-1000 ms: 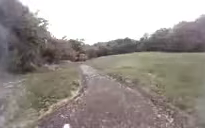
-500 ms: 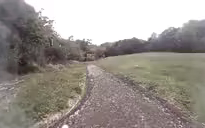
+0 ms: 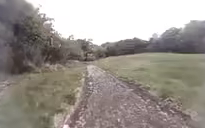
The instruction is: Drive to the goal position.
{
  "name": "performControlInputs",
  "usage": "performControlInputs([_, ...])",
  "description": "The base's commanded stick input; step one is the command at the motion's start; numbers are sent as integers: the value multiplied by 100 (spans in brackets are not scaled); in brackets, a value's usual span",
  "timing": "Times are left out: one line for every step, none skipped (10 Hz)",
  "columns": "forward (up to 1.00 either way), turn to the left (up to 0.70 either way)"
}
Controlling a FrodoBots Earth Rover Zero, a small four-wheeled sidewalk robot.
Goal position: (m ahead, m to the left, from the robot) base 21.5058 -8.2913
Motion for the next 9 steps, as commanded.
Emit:
performControlInputs([100, 0])
performControlInputs([100, 0])
performControlInputs([100, 0])
performControlInputs([100, 0])
performControlInputs([100, 0])
performControlInputs([100, 0])
performControlInputs([100, 0])
performControlInputs([100, 0])
performControlInputs([100, 0])
